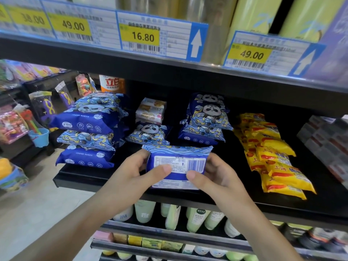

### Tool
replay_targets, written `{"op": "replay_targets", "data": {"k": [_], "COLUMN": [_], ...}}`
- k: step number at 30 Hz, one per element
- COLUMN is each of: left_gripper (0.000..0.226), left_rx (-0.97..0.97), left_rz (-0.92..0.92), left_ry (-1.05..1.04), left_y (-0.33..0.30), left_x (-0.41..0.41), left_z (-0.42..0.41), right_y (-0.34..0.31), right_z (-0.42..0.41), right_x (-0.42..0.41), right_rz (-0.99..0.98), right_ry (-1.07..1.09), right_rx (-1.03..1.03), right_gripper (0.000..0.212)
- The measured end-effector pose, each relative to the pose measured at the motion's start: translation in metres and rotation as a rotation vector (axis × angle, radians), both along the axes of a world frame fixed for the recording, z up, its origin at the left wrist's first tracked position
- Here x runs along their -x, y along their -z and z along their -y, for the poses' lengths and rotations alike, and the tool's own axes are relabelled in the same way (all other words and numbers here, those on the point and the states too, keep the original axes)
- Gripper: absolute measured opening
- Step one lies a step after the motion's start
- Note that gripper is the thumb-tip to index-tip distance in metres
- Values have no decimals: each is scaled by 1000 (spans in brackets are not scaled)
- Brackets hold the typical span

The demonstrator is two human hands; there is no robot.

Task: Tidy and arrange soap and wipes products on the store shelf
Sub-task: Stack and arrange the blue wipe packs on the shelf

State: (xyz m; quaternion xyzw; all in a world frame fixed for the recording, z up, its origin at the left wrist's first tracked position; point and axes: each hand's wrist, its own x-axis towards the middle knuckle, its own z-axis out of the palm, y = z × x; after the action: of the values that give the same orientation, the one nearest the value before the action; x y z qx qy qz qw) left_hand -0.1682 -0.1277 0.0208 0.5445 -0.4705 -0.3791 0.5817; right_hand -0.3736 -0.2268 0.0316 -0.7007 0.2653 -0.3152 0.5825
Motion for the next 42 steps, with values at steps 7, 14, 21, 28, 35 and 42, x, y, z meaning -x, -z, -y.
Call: {"op": "replay_targets", "data": {"k": [7,14,21,28,35,42], "left_gripper": [37,32,109,78,62,60], "left_rx": [-24,60,257,378,285,210], "left_rz": [-52,134,992,1082,910,725], "left_ry": [51,-126,-169,-142,-146,-140], "left_y": [-9,2,12,6,7,13], "left_x": [5,-5,-18,-13,-10,-8], "left_z": [0,-5,-7,-4,-9,-9], "right_y": [-7,-10,-14,-14,-12,-8], "right_z": [-5,-4,-9,-10,-5,-6], "right_x": [-4,-4,-11,-13,-8,-5], "right_rz": [15,-3,30,-38,-115,-141], "right_ry": [70,172,192,154,132,239], "right_rx": [-151,-270,-427,-459,-461,-331], "right_gripper": [41,46,68,69,70,67]}}
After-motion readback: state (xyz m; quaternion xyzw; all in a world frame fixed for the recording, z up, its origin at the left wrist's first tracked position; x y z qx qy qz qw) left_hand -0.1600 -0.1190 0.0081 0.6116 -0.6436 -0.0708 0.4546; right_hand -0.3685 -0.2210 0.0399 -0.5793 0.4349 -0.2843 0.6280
